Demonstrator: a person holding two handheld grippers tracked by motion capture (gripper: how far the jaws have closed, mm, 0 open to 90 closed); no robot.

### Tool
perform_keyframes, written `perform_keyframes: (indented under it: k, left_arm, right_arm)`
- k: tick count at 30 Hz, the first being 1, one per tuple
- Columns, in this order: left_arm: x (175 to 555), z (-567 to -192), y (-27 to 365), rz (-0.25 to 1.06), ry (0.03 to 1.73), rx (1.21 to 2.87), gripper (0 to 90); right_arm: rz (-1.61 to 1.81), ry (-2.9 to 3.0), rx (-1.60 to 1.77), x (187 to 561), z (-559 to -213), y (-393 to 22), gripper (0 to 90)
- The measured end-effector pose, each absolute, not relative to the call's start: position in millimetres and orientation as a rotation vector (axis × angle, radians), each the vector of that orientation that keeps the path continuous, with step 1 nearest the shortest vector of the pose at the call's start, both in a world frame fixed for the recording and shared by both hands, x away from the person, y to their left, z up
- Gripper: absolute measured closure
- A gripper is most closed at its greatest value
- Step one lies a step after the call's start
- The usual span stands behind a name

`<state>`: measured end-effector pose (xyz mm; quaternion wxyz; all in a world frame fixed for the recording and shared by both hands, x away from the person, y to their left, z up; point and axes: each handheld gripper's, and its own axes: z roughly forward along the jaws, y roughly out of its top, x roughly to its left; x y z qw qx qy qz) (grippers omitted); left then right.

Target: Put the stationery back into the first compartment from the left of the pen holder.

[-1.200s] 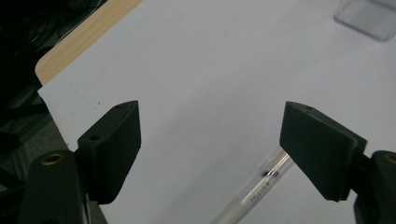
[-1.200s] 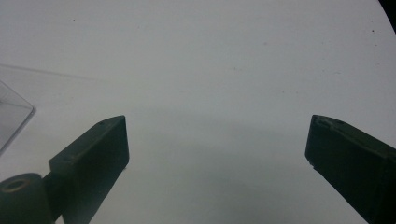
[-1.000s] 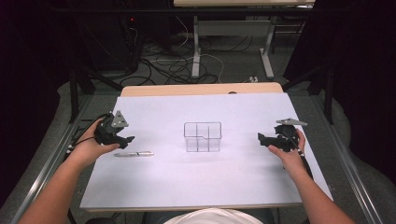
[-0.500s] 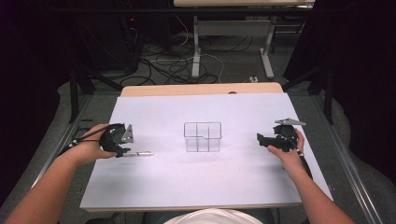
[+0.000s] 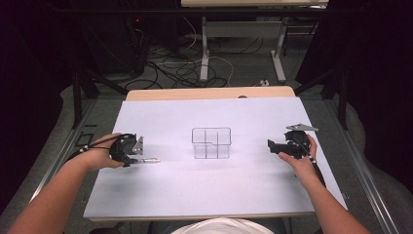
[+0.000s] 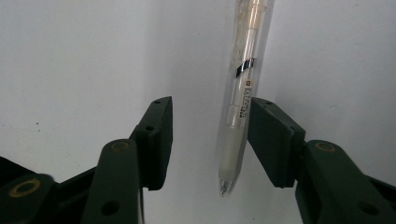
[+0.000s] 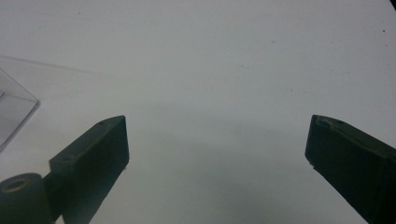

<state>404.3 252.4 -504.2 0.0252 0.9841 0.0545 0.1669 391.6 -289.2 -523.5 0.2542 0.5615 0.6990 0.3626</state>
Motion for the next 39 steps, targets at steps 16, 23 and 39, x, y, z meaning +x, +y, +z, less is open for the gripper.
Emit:
perform_keyframes:
  k: [16, 23, 39]
  left_arm:
    - [406.3, -518.2, 251.0, 0.523, 0.114, 3.077, 56.7]
    - [405.5, -525.4, 252.0, 0.486, 0.096, 3.082, 62.3]
    - [405.6, -528.4, 252.1, 0.427, 0.043, 3.102, 78.1]
  right_arm:
    - [0.972, 1.906, 1.522, 391.7, -524.1, -288.6, 6.3]
    - [0.974, 1.908, 1.525, 391.8, -524.3, -288.5, 6.3]
    - [0.973, 1.914, 1.524, 391.9, -525.0, -287.7, 6.3]
